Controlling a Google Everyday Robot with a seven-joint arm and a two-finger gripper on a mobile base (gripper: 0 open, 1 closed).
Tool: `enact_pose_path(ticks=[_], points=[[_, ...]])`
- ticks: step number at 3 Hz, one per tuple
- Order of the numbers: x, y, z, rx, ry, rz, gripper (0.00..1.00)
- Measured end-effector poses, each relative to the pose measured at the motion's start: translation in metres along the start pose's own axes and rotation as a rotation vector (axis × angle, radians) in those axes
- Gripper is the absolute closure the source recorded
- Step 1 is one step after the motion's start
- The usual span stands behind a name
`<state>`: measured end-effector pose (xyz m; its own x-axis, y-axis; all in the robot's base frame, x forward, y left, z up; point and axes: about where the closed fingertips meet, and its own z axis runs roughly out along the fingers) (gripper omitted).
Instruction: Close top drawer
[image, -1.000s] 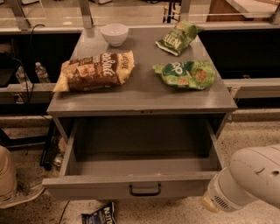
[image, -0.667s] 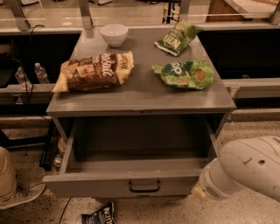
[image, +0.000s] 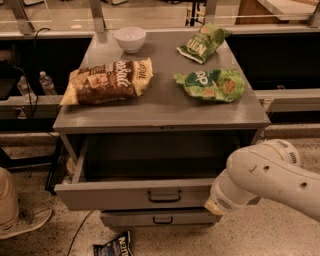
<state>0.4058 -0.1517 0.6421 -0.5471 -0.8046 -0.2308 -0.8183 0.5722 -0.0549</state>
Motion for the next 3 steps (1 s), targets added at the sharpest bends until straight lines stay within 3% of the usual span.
enact_pose_path(ticks=[2, 3], points=[[-0.044, -0.035, 0.02, -0.002, -0.002, -0.089, 1.0], [-0.056, -0.058, 0.014, 0.043, -0.014, -0.086, 1.0]])
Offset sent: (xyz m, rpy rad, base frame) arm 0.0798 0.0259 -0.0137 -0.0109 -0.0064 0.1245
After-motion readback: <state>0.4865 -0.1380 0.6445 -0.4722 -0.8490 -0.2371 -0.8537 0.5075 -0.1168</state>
